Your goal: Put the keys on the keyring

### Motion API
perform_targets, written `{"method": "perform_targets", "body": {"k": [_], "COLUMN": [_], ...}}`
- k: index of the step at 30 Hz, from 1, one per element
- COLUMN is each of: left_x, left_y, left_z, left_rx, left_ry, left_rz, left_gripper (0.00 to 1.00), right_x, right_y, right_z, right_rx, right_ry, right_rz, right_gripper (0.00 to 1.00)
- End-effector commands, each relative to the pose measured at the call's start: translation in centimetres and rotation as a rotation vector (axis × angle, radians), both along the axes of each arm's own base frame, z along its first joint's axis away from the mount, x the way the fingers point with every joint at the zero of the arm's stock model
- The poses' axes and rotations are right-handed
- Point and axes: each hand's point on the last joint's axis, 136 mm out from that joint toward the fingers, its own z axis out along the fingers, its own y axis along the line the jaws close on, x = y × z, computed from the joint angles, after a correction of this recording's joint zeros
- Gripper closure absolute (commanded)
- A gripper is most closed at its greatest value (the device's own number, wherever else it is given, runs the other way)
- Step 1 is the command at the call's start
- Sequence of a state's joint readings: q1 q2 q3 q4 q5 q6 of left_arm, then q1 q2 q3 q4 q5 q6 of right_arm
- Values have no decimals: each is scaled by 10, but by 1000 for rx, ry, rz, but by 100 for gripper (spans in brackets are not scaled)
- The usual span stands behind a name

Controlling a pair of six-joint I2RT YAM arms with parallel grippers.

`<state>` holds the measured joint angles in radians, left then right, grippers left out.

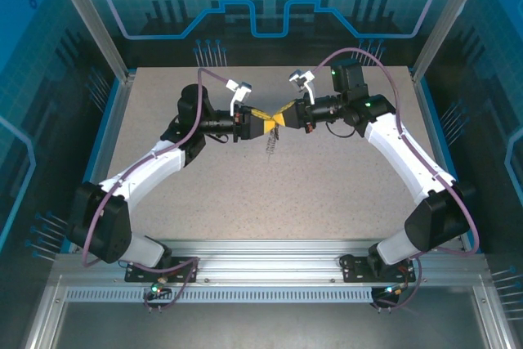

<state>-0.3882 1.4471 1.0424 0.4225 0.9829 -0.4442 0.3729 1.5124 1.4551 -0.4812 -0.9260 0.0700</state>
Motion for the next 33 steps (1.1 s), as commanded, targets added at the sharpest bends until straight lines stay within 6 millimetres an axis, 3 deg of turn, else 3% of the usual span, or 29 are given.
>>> {"method": "perform_targets", "body": {"k": [1,8,9,10,12,15,18,26,29,33], "left_x": [-3,-2,-2,-1,1,3,6,9,8,7], "left_y": [-3,-3,-3,-2,-1,1,2,7,9,9], "left_z": [11,13,14,15,17,19,21,30,33,38], "left_rx": [-14,-27,-31,-36,-47,-69,-94,-163,-175,-186], "left_ry": [-57,-66,-66,-67,-71,-69,-58,-30,-21,-19], "left_rz": [-26,-14,-10,-6,12,40,61,113,121,122], "left_gripper": [81,100,100,100,100,100,100,100,100,100], "right_x": [-5,-5,-3,-1,3,5,2,-3,-9,-15], "right_y": [4,5,3,0,-9,-25,-39,-63,-62,-52], "right_z": [8,9,11,15,24,33,33,-7,-27,-36], "right_rx": [19,21,22,30,55,79,93,79,61,40], "right_ry": [-26,-21,-23,-26,-48,-73,-87,-118,-136,-177], "right_rz": [26,24,7,-12,-68,-173,-261,-574,-631,-650], "right_gripper": [100,100,96,83,65,56,55,53,52,52]}}
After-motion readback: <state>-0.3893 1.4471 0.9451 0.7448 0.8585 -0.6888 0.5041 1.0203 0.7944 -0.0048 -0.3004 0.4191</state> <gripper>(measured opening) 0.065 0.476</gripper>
